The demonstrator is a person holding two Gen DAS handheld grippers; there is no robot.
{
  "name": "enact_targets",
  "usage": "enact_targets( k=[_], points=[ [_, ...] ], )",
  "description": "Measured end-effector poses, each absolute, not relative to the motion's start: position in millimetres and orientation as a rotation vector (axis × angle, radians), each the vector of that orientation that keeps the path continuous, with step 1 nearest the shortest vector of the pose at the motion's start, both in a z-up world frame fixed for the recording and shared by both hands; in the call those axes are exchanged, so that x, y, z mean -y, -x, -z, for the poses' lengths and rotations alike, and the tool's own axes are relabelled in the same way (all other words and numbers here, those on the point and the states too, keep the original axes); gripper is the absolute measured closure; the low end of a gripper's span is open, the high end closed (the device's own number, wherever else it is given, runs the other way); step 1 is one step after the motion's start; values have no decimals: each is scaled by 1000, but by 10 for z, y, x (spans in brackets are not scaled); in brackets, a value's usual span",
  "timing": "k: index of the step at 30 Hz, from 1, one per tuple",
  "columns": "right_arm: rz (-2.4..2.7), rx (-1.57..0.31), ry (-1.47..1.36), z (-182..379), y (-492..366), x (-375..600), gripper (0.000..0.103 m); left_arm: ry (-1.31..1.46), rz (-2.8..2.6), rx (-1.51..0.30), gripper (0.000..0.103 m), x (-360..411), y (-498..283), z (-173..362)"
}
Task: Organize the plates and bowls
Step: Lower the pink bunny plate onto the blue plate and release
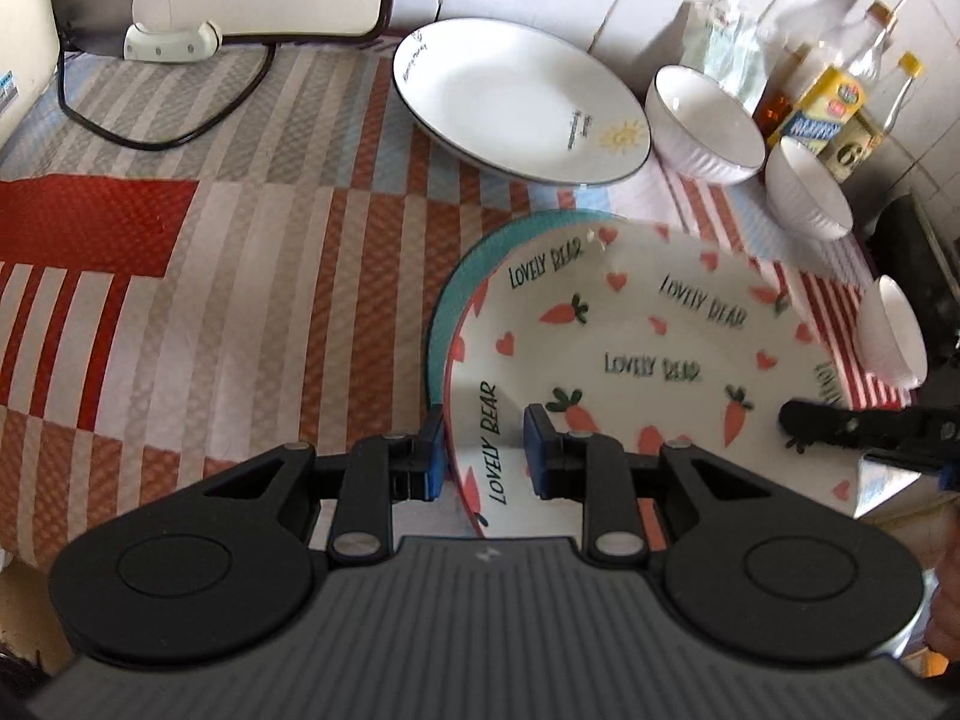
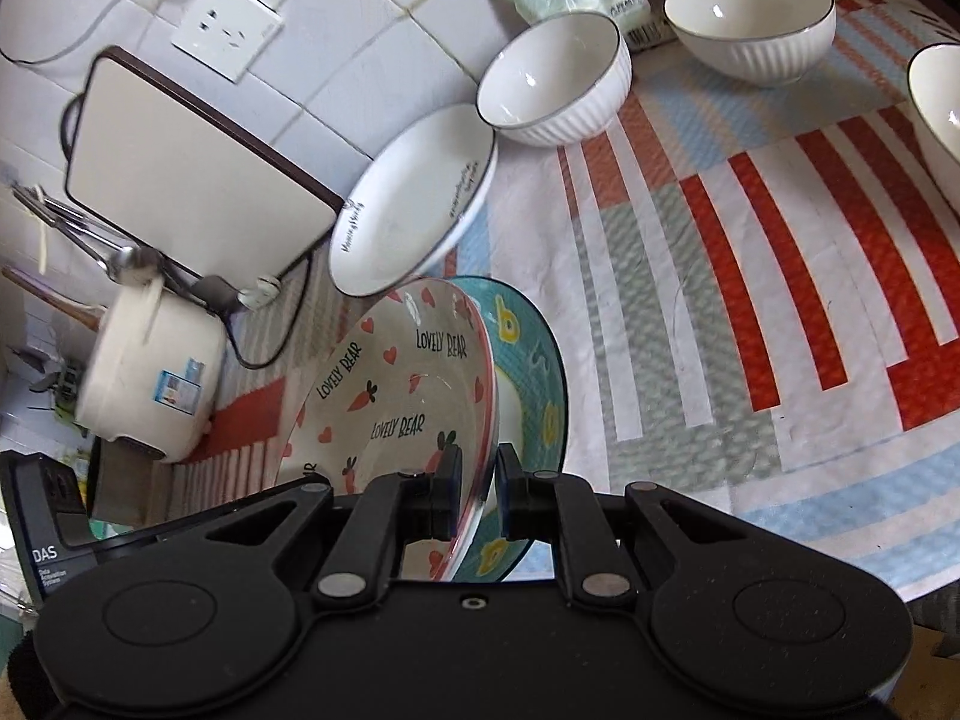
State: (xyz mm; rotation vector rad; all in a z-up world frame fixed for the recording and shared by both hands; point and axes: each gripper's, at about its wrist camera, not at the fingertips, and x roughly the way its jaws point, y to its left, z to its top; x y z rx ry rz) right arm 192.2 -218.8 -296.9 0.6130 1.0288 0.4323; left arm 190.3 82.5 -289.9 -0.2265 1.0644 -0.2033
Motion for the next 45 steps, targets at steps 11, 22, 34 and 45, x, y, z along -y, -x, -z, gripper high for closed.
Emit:
enact_targets(
  k=[11,22,34,45],
  points=[
    [-381,-1056,-514,3005,-1977,2104,87,118,186,-1079,79,-621,-2010,2917],
    [-349,-1056,-386,2986,-1986,2000,82,119,171,-1111,79,-547,-2022,2945],
    [-390,-1008,-268,3023,-1978,1880,71,68,92,-1187,79,-466,-2111,2853],
    [-365,-951,-228,3135,-1960,1718,67,-48,15,-1178,79,-353,-2081,2843]
  ],
)
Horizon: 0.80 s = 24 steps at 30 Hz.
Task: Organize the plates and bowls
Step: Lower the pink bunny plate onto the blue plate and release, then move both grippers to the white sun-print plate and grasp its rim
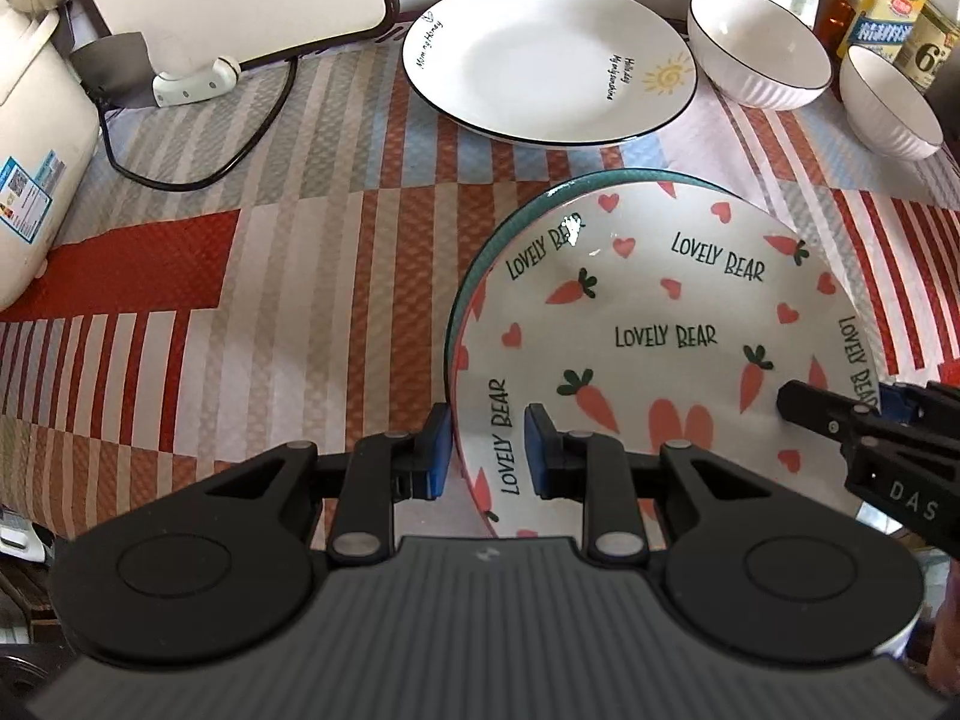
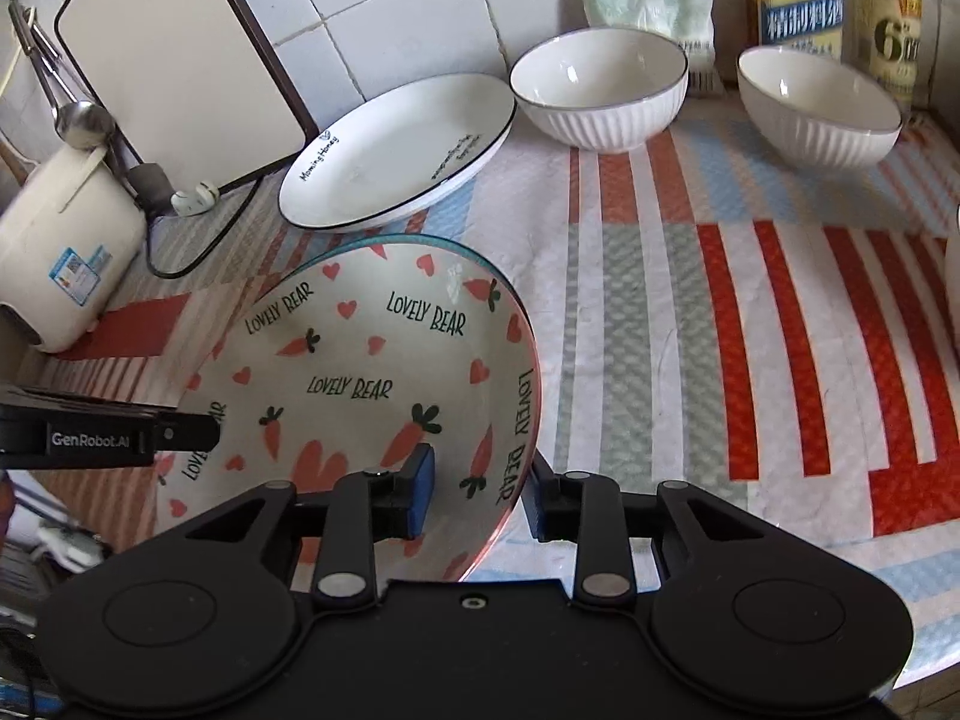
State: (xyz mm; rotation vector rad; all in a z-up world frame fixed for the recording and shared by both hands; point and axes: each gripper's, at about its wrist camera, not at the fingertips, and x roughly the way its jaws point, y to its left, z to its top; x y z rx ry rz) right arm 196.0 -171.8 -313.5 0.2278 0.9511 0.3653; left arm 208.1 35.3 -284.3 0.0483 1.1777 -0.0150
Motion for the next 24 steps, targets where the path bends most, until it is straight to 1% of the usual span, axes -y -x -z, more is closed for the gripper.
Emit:
enact_targets(
  k=[3,5,9,11,12,17,19,22,24],
  points=[
    [-363,-955,-223,3139,-1982,1710,67,-45,14,-1177,79,-365,-2083,2846],
    [-358,-952,-185,3129,-1992,1665,65,-54,11,-1175,79,-354,-2084,2852],
    [-350,-940,-72,3115,-2000,1533,58,-50,-1,-1173,77,-347,-2101,2835],
    [-340,-934,-19,3078,-1979,1485,58,-44,5,-1170,76,-344,-2087,2786],
    [-335,-917,-8,3042,-1947,1492,58,-41,16,-1158,74,-344,-2066,2736],
    [-391,-811,-62,2833,-1772,1665,56,-31,57,-1085,70,-329,-1938,2424],
    [-421,-760,-47,2725,-1700,1719,53,-47,59,-1050,70,-305,-1883,2295],
    [-457,-693,-35,2555,-1633,1812,51,-66,68,-997,67,-270,-1804,2100],
    [-465,-652,-21,2430,-1599,1866,51,-94,83,-927,61,-241,-1724,1971]
  ],
)
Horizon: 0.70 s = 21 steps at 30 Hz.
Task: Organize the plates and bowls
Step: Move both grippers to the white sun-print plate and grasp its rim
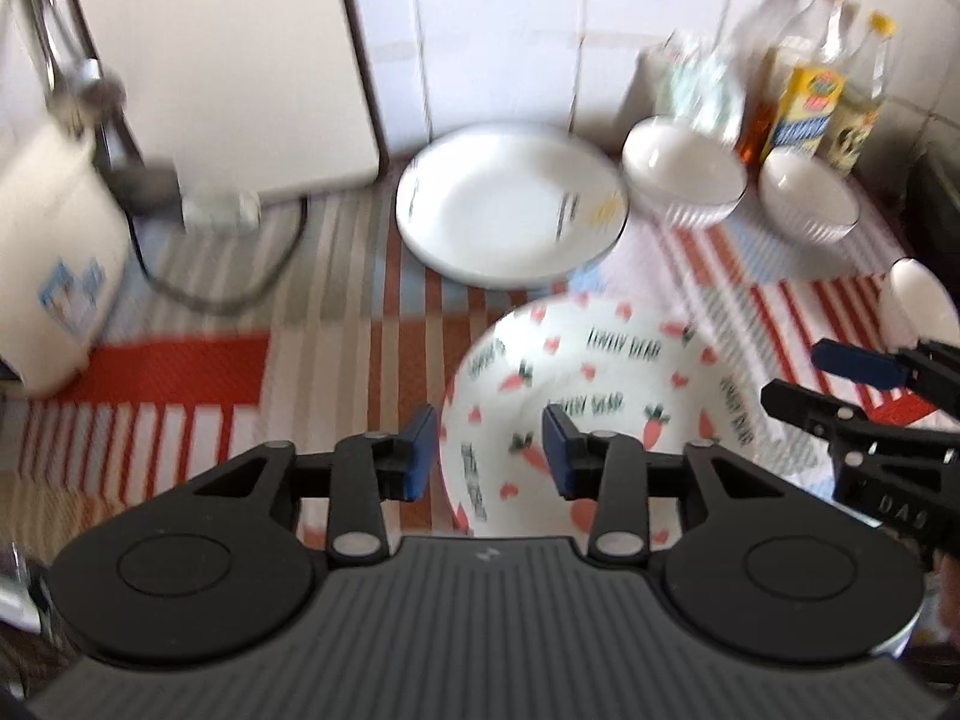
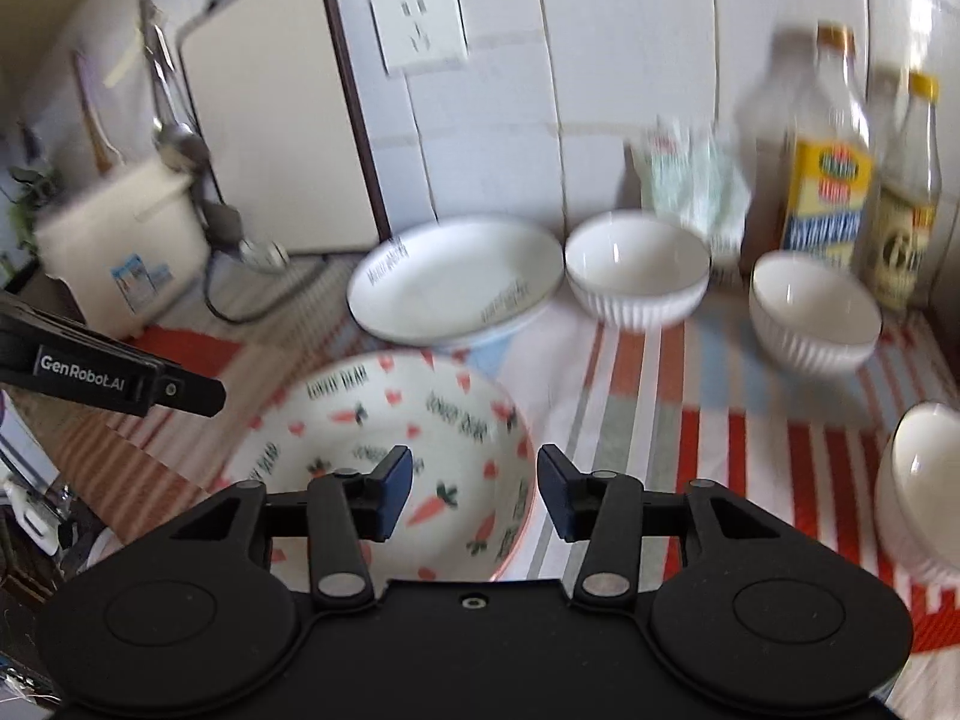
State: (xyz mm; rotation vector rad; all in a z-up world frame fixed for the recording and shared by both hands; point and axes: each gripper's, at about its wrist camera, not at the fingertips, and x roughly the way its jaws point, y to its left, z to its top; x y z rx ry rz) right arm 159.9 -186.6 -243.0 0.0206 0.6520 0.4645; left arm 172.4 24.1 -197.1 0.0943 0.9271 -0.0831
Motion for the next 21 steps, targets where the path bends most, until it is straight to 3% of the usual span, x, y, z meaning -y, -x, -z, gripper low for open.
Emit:
enact_targets(
  k=[2,4,13,21],
  points=[
    [-475,-602,18,2301,-1559,1887,50,-118,100,-892,60,-202,-1661,1886],
    [-486,-571,50,2190,-1549,1902,41,-107,109,-884,60,-185,-1634,1813],
    [-481,-540,36,1847,-1705,1905,34,-99,175,-840,55,-237,-1758,1567],
    [-448,-546,-81,1729,-2067,1757,21,-122,237,-820,36,-533,-2269,1533]
  ],
)
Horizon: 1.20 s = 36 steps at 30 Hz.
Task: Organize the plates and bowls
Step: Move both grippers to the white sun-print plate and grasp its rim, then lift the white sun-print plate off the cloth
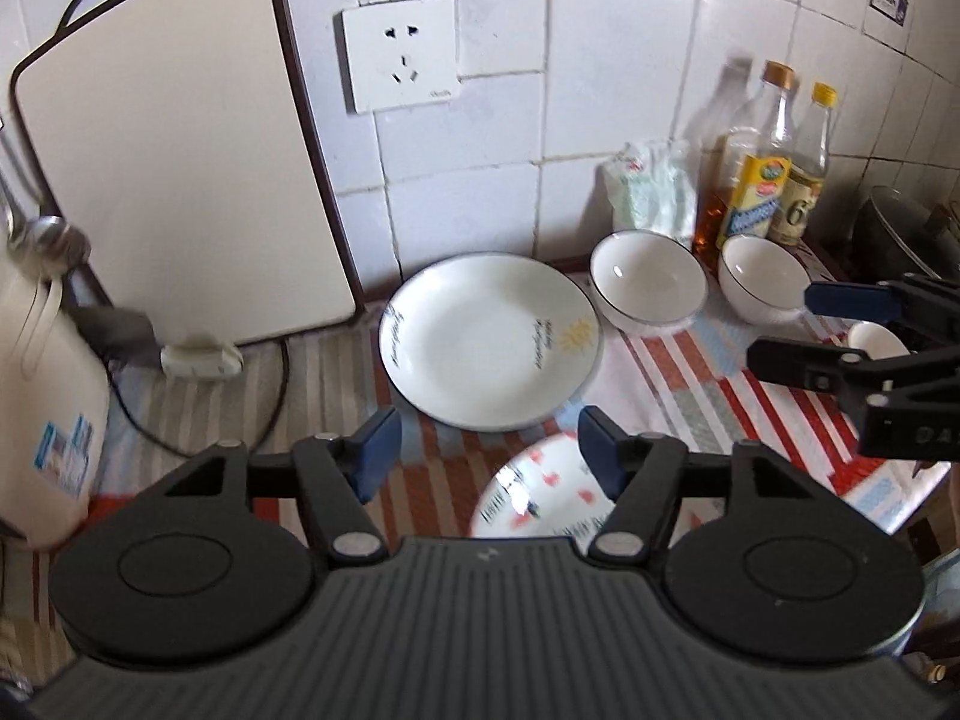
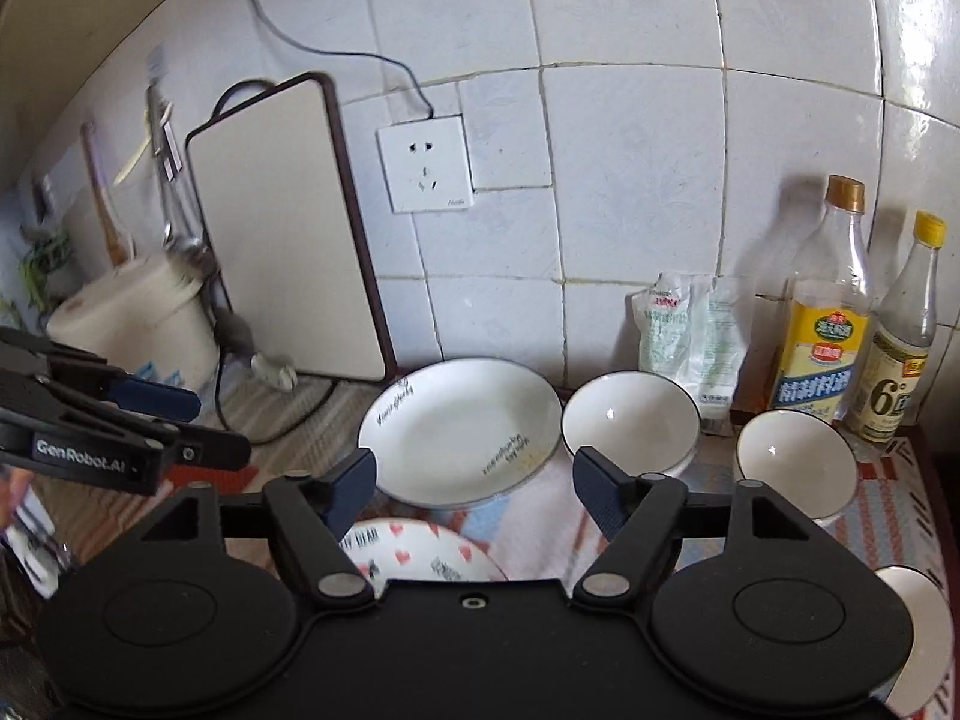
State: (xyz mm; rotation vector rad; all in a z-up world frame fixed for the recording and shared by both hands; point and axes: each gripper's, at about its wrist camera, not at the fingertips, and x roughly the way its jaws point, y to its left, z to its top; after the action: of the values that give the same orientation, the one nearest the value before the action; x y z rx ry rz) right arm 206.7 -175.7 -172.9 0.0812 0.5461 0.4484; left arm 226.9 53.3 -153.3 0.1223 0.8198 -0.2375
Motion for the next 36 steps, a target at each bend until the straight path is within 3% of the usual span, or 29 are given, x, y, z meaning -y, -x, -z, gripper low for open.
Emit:
enact_targets(
  k=[5,15,19,22,24,28,30,31,32,35,36],
  points=[
    [-419,-540,-123,1803,-2388,1549,15,-104,261,-809,18,-778,-2699,1619],
    [-292,-835,-302,2419,-3080,1301,23,-184,316,-857,20,-958,-3403,2218],
    [-228,-914,-419,2656,-3236,1331,33,-149,332,-923,21,-1026,-3686,2506],
    [-185,-950,-484,2790,-3347,1362,36,-126,331,-979,31,-1059,-3834,2697],
    [-153,-959,-514,2848,-3404,1347,40,-135,304,-1044,44,-1060,-3908,2807],
    [-99,-958,-564,2962,-3443,1283,51,-126,332,-1081,53,-1044,-3999,2941],
    [-78,-943,-560,2985,-3445,1239,53,-123,335,-1097,70,-1029,-4059,3000],
    [-71,-933,-555,2995,-3444,1216,55,-111,341,-1102,71,-1032,-4086,3016],
    [-66,-929,-557,3012,-3445,1198,56,-87,350,-1111,79,-1042,-4121,3035],
    [-46,-926,-573,3071,-3490,1181,63,-6,355,-1159,83,-1080,-4242,3088],
    [-45,-921,-573,3079,-3511,1184,71,6,348,-1162,83,-1091,-4278,3105]
  ],
)
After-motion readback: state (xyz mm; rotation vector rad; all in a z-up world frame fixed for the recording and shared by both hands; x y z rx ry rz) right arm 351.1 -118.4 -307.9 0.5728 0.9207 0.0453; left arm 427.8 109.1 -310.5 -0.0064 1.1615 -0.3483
